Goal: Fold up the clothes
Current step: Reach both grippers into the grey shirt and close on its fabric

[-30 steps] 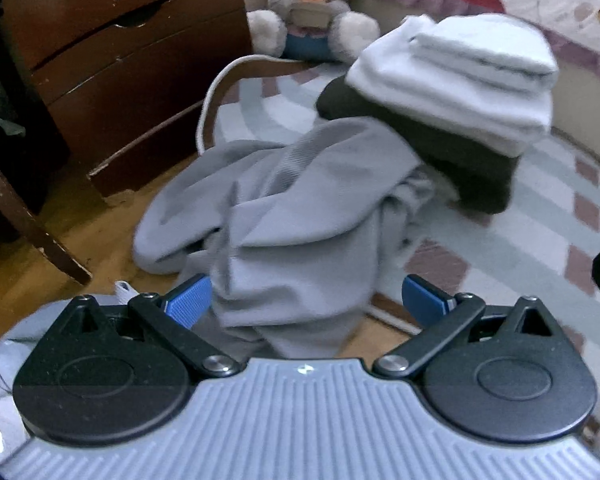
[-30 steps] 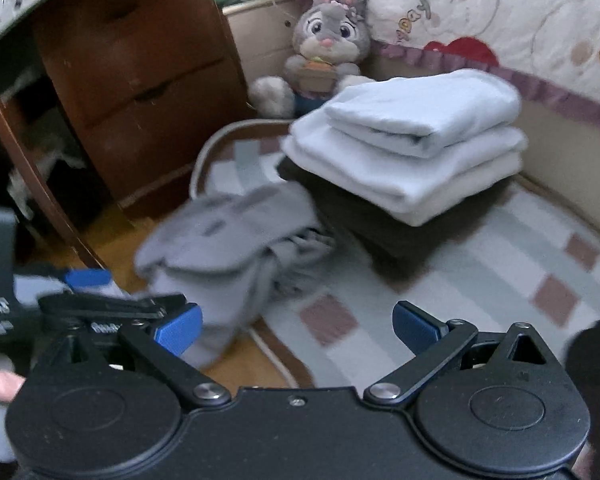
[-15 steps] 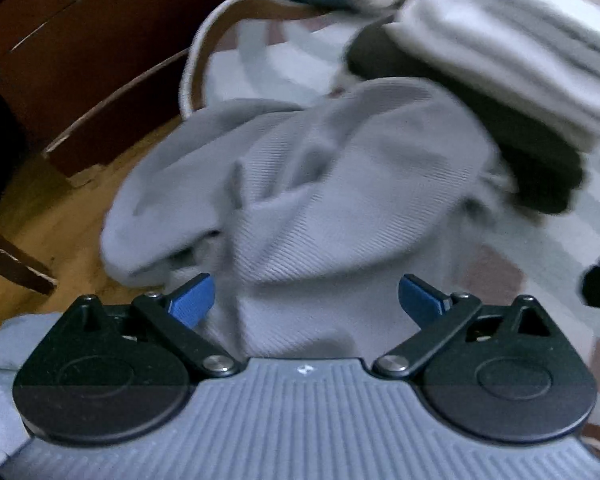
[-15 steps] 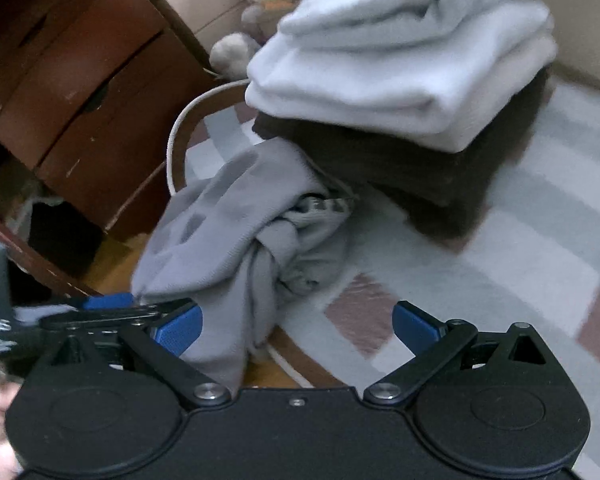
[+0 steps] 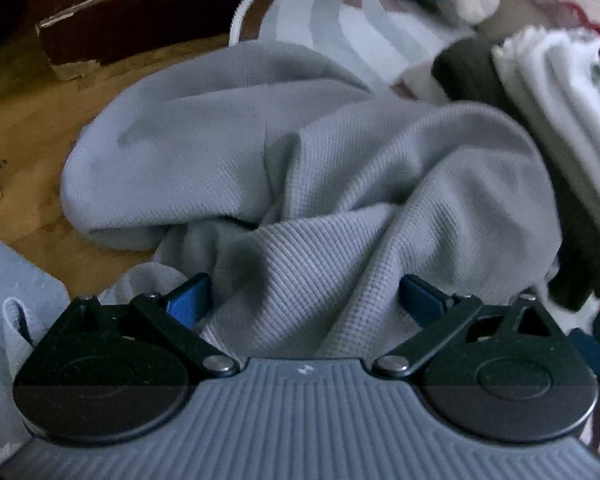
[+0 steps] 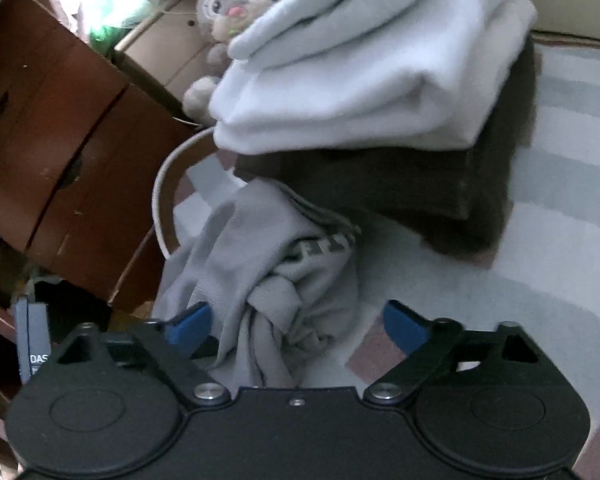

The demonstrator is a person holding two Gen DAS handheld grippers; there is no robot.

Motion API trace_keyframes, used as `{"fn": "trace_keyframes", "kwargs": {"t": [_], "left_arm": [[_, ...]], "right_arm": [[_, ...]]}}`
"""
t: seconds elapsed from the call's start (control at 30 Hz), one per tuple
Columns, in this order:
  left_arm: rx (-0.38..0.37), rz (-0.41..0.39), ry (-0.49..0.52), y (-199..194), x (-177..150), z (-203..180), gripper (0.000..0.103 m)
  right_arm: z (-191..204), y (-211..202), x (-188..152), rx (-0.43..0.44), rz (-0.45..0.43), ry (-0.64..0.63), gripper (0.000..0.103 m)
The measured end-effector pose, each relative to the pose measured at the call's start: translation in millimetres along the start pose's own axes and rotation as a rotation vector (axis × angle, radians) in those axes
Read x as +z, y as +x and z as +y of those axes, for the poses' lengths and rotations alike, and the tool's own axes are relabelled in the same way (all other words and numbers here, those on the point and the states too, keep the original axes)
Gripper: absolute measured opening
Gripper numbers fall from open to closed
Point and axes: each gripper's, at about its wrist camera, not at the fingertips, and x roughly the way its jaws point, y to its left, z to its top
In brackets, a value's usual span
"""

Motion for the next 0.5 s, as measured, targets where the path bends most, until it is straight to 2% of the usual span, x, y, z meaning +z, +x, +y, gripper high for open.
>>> {"fn": "trace_keyframes", "kwargs": {"t": [0.03,0.07,0.1,0.13,0.2,0.23,0.3,0.37,0.43,0.47,0.5], "left_arm": [[-0.022,0.002,-0.01,1.3,-1.0,2.4,0.083],[-0.046,0.013,-0.023,3.1,-1.5,4.6,0.073],[-0.07,0.026,-0.036,4.7,-1.8,6.7,0.057],[-0.082,0.026,-0.033,4.5,-2.1,7.0,0.05],[-0.09,0.008,-0.001,2.0,-3.3,4.3,0.043],[-0.088,-0.001,0.018,0.6,-4.0,2.1,0.041],[-0.081,-0.017,0.051,-0.3,-4.4,-2.0,0.041],[-0.076,-0.025,0.065,0.2,-4.3,-3.8,0.041],[-0.085,-0.025,0.055,3.6,-0.8,-1.7,0.045],[-0.096,-0.019,0.044,5.6,0.3,0.2,0.046],[-0.11,-0.01,0.031,7.6,1.0,2.2,0.052]], "right_arm": [[0.2,3.1,1.0,0.01,0.005,0.001,0.069],[0.5,6.4,1.5,0.018,0.008,0.001,0.051],[0.7,10.2,1.5,0.025,0.008,0.0,0.039],[0.9,14.1,1.4,0.032,0.008,0.0,0.023],[0.7,19.5,3.6,0.029,0.002,0.004,0.022],[0.5,21.7,5.2,0.024,-0.001,0.006,0.023],[-1.5,23.7,7.9,0.035,-0.014,0.038,0.033],[-3.4,26.2,10.0,0.048,-0.008,0.087,0.076],[-4.4,30.4,10.2,0.037,-0.005,0.117,0.093],[-4.9,34.3,9.7,0.026,-0.004,0.122,0.093],[-5.7,40.3,8.9,0.015,0.001,0.121,0.093]]}}
